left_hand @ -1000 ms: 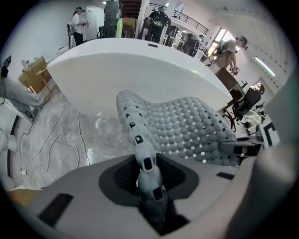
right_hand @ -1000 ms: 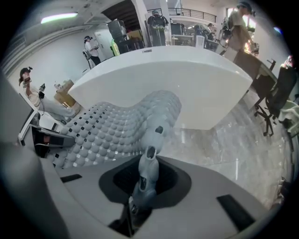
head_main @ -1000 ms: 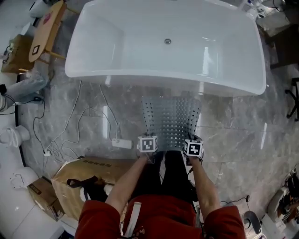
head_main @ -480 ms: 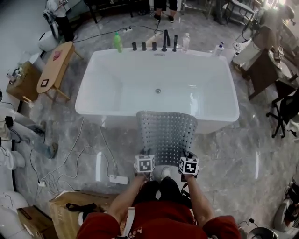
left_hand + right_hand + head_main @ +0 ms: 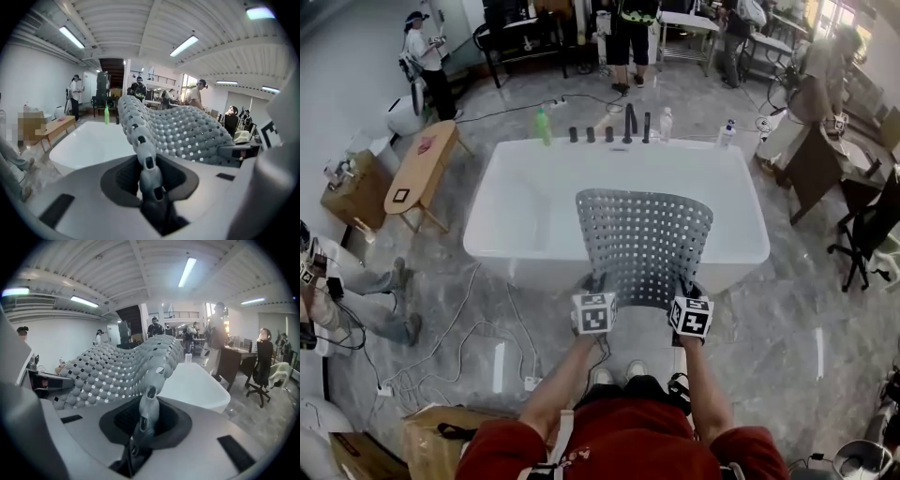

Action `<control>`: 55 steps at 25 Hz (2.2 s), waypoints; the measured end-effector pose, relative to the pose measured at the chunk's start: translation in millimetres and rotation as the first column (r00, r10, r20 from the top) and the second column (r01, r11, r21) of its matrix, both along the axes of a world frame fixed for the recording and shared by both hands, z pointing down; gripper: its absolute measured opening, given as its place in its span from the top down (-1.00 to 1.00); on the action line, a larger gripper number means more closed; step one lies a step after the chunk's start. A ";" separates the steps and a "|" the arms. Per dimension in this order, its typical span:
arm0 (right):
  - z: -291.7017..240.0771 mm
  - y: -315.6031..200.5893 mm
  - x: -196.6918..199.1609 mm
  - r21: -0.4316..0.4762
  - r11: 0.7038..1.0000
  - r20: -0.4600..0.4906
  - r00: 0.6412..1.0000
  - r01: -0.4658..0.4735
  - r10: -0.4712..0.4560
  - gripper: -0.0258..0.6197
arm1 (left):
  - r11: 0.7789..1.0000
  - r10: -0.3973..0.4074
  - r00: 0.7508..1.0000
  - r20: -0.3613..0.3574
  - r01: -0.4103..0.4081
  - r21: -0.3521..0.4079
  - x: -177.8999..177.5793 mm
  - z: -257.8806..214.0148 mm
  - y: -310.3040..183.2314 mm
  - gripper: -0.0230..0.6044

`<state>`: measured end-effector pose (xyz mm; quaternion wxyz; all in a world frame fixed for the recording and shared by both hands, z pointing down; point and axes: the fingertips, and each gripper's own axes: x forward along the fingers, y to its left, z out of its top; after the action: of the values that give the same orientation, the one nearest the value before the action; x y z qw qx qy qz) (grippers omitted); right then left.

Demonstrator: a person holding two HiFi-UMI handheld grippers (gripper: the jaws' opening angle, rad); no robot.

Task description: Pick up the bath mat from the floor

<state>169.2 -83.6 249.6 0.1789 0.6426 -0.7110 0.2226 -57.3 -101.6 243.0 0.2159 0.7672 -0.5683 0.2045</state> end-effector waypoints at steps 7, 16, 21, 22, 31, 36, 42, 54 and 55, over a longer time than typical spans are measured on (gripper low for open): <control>-100.2 -33.4 13.5 0.233 0.972 -0.006 0.999 -0.037 0.040 0.74 | 0.972 -0.002 1.000 -0.027 0.008 0.233 -3.1 -100.3 -29.7 0.61; -233.9 -38.4 24.5 0.522 0.852 -0.025 0.997 -0.047 0.070 0.74 | 0.843 -0.013 0.999 -0.037 0.031 0.537 2.4 -223.9 -31.0 0.61; -294.8 -31.2 28.6 0.646 0.761 0.003 0.998 -0.055 0.069 0.74 | 0.751 -0.030 0.999 -0.035 0.046 0.658 -3.1 -276.5 -28.2 0.61; -306.3 -28.4 29.8 0.670 0.741 0.000 0.997 -0.056 0.075 0.74 | 0.735 -0.028 0.999 -0.037 0.046 0.676 -3.7 -286.9 -26.5 0.61; -404.8 -0.2 24.3 0.864 0.503 -0.067 0.989 -0.007 0.129 0.74 | 0.521 -0.039 0.996 -0.081 0.089 0.849 -7.0 -382.6 4.0 0.60; -430.0 17.5 16.8 0.906 0.424 -0.078 0.986 0.008 0.146 0.74 | 0.464 -0.068 0.993 -0.098 0.119 0.878 -18.6 -405.2 14.2 0.60; -420.2 26.3 16.9 0.912 0.411 -0.068 0.986 -0.001 0.153 0.74 | 0.425 -0.092 0.991 -0.094 0.124 0.897 -19.0 -399.8 24.2 0.60; -414.1 11.4 13.6 0.885 0.463 -0.016 0.991 -0.048 0.132 0.74 | 0.423 -0.103 0.991 -0.087 0.122 0.898 -27.4 -402.5 18.1 0.60; -413.7 11.7 12.7 0.886 0.461 -0.019 0.991 -0.046 0.135 0.74 | 0.422 -0.101 0.991 -0.087 0.122 0.898 -28.6 -402.0 18.6 0.60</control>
<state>181.9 -71.8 -164.1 -0.1603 0.6882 -0.6800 -0.1956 -85.9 -82.9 -159.0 -0.2082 0.7264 -0.6369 -0.1524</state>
